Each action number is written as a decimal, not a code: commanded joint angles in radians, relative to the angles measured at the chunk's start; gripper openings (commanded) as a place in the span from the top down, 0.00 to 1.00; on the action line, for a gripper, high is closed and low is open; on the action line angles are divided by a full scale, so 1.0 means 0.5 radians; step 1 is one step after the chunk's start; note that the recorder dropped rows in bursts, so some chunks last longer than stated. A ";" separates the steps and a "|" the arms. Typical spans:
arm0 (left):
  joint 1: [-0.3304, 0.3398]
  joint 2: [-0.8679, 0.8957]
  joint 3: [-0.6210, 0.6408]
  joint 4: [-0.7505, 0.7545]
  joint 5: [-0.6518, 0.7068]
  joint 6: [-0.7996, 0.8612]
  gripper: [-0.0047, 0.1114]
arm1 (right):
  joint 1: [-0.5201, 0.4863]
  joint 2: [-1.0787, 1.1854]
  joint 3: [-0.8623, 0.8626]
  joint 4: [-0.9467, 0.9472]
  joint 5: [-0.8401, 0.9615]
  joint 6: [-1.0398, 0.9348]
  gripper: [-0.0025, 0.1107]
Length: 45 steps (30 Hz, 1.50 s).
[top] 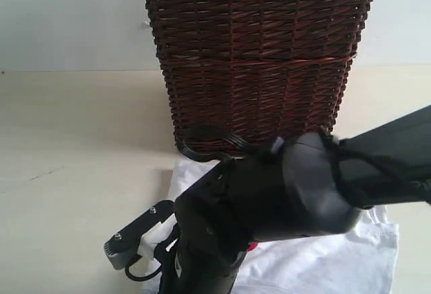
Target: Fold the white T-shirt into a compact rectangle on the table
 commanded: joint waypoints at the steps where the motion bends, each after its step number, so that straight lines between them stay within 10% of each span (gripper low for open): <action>1: 0.004 -0.011 -0.001 -0.002 -0.013 0.008 0.96 | 0.002 -0.253 -0.013 -0.001 0.029 -0.015 0.98; 13: 0.004 -0.011 -0.001 -0.002 -0.013 0.008 0.96 | -0.065 -0.858 0.440 -1.166 0.497 1.097 0.98; 25: 0.004 -0.011 -0.001 -0.002 -0.013 0.008 0.96 | -0.334 -0.620 0.819 -0.465 0.101 0.544 0.98; 34: 0.004 -0.011 -0.001 -0.002 -0.013 0.008 0.96 | -0.337 -1.074 0.587 -0.539 -0.029 0.501 0.98; 45: 0.004 -0.011 -0.001 -0.002 -0.013 0.008 0.96 | -0.352 -0.485 0.495 -0.736 0.190 0.597 0.98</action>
